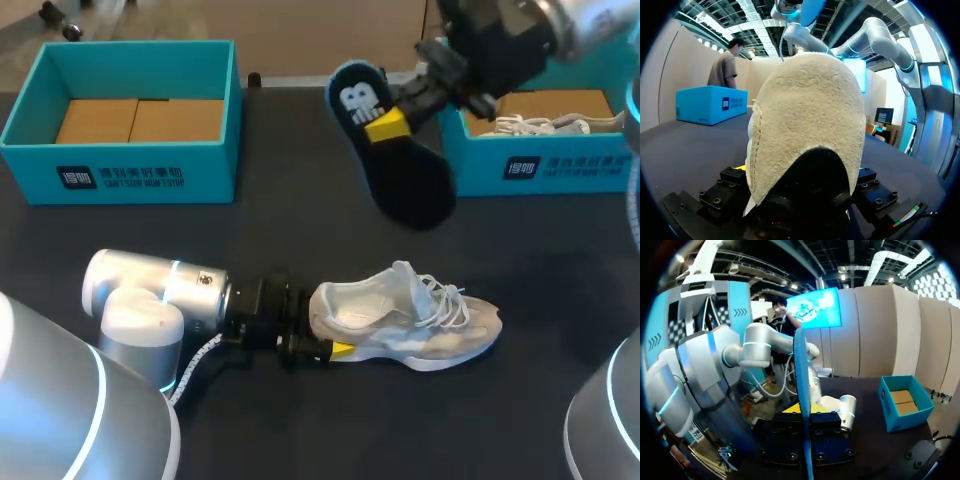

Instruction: Take the shoe out of the shoebox, open the shoe tongue, remove and reinsert the insole, then place the shoe into the shoebox

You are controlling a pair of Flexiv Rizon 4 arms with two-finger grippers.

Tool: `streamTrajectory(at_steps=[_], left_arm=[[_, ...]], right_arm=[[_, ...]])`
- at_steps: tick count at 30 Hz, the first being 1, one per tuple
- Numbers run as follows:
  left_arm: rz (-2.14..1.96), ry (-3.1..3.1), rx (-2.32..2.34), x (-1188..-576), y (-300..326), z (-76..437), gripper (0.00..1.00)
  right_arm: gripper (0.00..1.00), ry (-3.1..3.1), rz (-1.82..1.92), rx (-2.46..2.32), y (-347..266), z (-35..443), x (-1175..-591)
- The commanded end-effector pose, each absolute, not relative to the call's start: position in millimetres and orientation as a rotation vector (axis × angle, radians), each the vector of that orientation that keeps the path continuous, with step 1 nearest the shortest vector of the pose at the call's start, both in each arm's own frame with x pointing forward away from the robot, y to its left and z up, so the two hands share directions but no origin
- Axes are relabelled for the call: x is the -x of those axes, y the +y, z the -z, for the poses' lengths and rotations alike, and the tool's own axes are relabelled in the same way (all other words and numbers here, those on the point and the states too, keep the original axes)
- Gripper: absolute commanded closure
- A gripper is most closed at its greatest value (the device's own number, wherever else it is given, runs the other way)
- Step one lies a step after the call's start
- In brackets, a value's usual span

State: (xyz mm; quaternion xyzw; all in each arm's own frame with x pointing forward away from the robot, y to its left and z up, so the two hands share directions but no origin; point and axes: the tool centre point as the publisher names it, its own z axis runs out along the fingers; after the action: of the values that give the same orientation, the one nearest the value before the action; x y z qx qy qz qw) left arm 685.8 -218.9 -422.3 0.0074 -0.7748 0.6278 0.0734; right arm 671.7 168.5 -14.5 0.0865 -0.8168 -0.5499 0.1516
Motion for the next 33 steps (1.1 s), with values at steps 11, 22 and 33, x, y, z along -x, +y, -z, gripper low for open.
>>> streamTrajectory(at_steps=[11,22,33], left_arm=[[-1.886,-2.328,-0.024,-685,-220,422,1.0],[-1.886,-2.328,-0.024,-685,-220,422,1.0],[-1.886,-2.328,-0.024,-685,-220,422,1.0]], right_arm=[[1.0,-2.438,1.62,-0.129,149,5,-654],[1.0,-2.435,1.706,0.036,143,-27,-612],[1.0,-2.384,1.764,0.07,140,-41,-597]])
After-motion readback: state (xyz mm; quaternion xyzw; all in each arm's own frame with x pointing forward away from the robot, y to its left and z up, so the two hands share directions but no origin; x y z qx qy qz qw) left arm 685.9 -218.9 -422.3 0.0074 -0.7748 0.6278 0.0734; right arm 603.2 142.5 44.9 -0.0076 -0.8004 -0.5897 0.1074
